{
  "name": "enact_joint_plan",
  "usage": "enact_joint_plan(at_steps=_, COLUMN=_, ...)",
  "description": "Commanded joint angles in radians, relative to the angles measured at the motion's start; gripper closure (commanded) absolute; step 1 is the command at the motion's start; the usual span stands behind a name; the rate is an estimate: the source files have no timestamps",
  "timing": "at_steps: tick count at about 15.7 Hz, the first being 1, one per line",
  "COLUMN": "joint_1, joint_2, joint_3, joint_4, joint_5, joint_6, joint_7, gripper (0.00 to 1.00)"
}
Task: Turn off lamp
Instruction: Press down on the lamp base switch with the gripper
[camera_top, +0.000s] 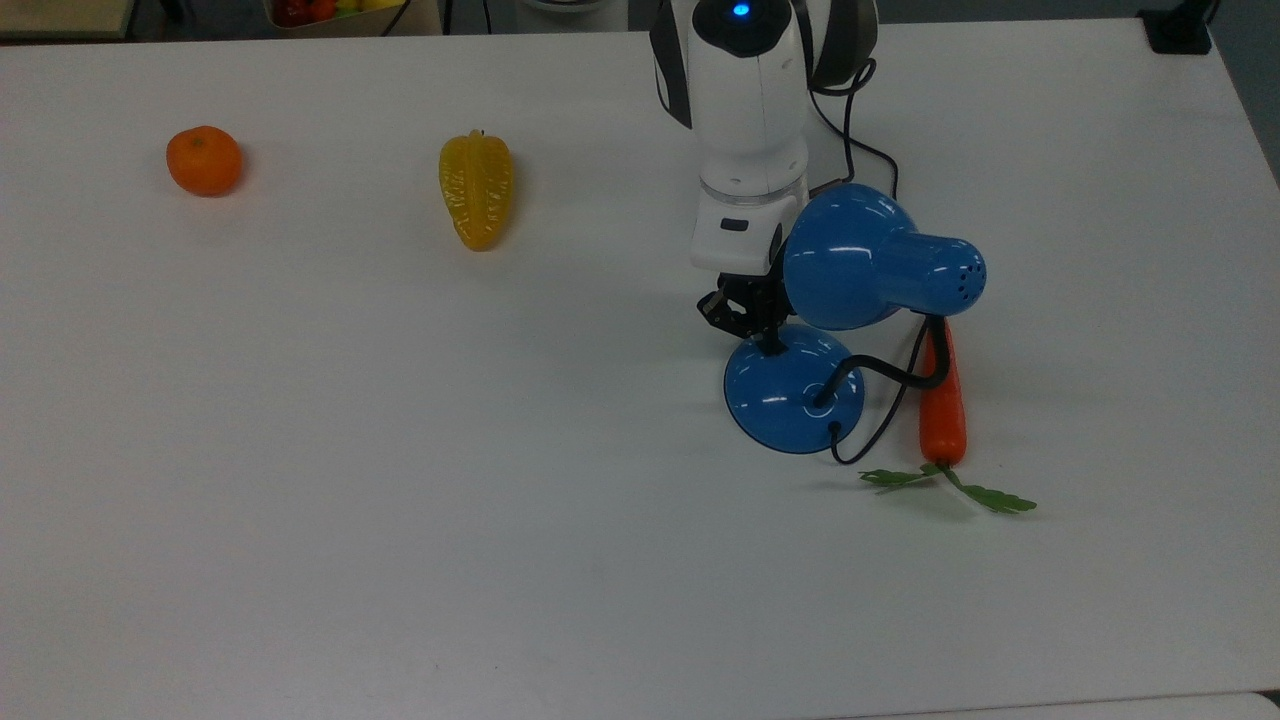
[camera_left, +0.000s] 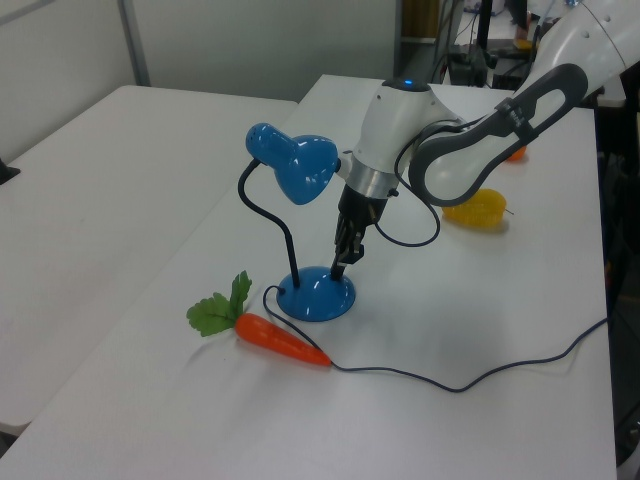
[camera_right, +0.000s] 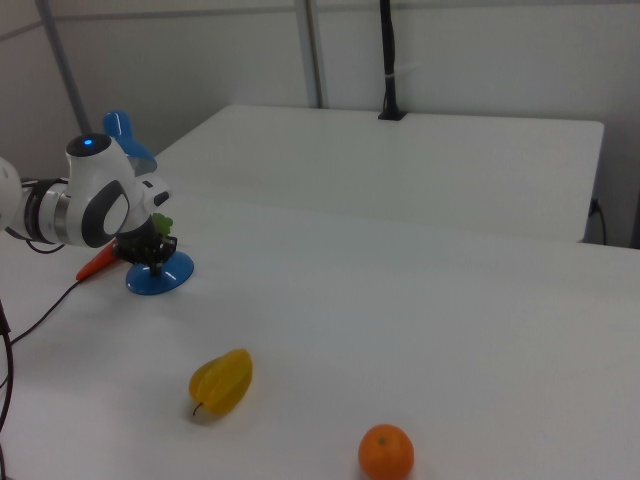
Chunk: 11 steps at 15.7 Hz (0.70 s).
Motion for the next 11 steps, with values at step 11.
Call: enact_joint_plan(at_steps=11, joint_1=0.007, joint_2=0.009, joint_3=0.008, joint_4=-0.064, joint_5=-0.008, joint_6=0.035, joint_7=-0.017, gripper=1.00)
